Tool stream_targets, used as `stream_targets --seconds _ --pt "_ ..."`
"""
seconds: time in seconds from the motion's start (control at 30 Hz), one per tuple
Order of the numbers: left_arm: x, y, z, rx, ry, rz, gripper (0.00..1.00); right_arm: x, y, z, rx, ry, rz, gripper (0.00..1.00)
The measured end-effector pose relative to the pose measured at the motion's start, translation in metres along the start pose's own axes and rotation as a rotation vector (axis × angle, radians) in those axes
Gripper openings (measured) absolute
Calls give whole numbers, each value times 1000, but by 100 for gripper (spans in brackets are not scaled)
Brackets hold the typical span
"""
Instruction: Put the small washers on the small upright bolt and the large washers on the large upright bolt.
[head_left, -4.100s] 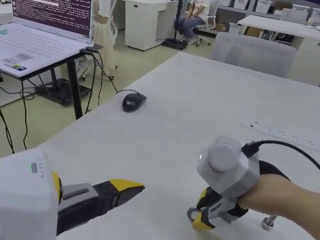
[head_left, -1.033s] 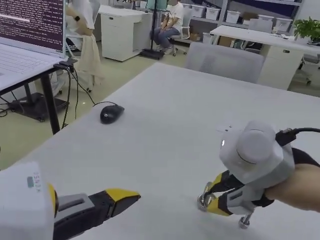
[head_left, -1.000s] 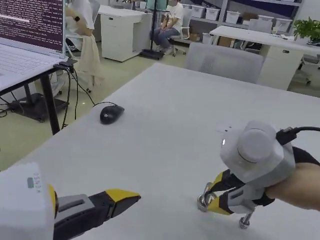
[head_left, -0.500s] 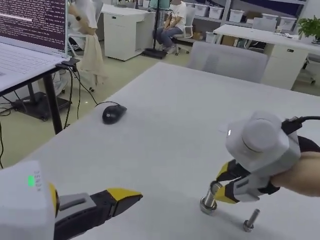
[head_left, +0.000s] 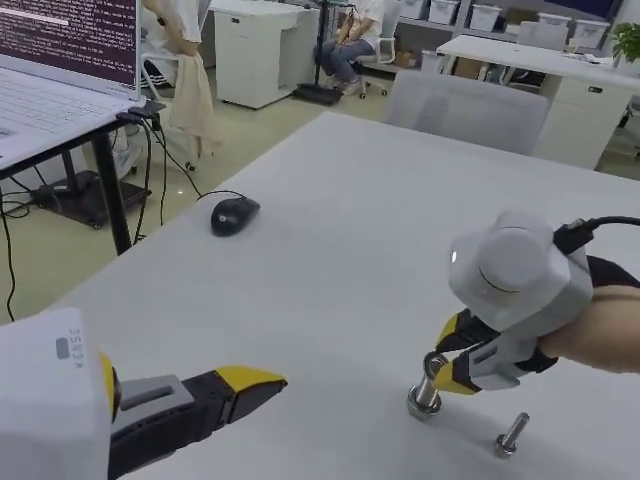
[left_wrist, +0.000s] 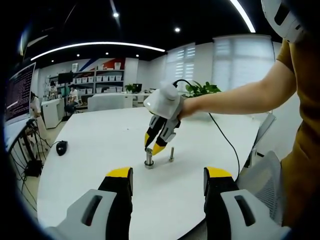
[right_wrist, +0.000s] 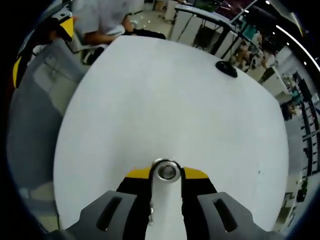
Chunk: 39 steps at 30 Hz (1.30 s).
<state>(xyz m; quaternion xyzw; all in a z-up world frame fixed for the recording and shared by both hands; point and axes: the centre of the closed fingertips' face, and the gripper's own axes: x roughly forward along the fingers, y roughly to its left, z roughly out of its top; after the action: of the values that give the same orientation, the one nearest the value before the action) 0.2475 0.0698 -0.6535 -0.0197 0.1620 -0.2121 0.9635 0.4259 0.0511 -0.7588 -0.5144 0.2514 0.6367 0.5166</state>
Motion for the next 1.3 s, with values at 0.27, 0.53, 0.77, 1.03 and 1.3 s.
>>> stream_targets --seconds 0.27,0.53,0.77,1.03,1.3 --pt "1 2 -3 -6 4 3 56 11 0 0 -44 34 35 22" --pt "-2 5 -6 -18 5 15 56 19 7 0 -33 62 89 10" --pt "-3 7 -9 -32 -2 24 56 31 -4 2 -58 -10 56 4" --pt "-1 4 -11 -27 10 9 56 15 -7 -1 29 -56 9 7" --pt "2 -3 -5 0 10 -20 56 -9 5 -1 96 -132 -52 8"
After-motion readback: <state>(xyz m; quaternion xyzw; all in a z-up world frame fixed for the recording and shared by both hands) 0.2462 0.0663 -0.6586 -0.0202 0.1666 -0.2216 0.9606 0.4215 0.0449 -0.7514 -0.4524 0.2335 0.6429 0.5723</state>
